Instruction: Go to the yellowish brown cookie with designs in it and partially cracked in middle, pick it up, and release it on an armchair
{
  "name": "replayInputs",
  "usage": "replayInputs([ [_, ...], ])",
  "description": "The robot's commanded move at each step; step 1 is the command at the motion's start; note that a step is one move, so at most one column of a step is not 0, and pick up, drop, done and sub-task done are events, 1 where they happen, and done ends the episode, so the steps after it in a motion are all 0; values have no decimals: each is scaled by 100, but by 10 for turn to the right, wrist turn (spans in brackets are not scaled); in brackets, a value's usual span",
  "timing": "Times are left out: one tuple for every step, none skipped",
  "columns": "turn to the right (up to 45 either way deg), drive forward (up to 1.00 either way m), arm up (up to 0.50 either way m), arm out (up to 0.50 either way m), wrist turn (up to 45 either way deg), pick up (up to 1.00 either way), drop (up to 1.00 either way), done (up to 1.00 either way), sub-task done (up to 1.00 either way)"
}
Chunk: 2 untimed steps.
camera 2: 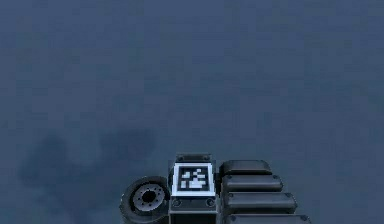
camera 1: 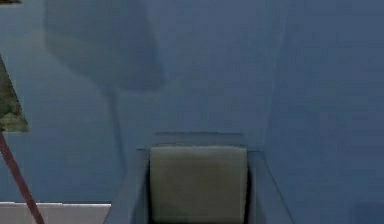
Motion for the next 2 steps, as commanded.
replayInputs([
  [150, 0, 0, 0, 0, 0, 0, 0, 0],
  [30, 0, 0, 0, 0, 0, 0, 0, 0],
])
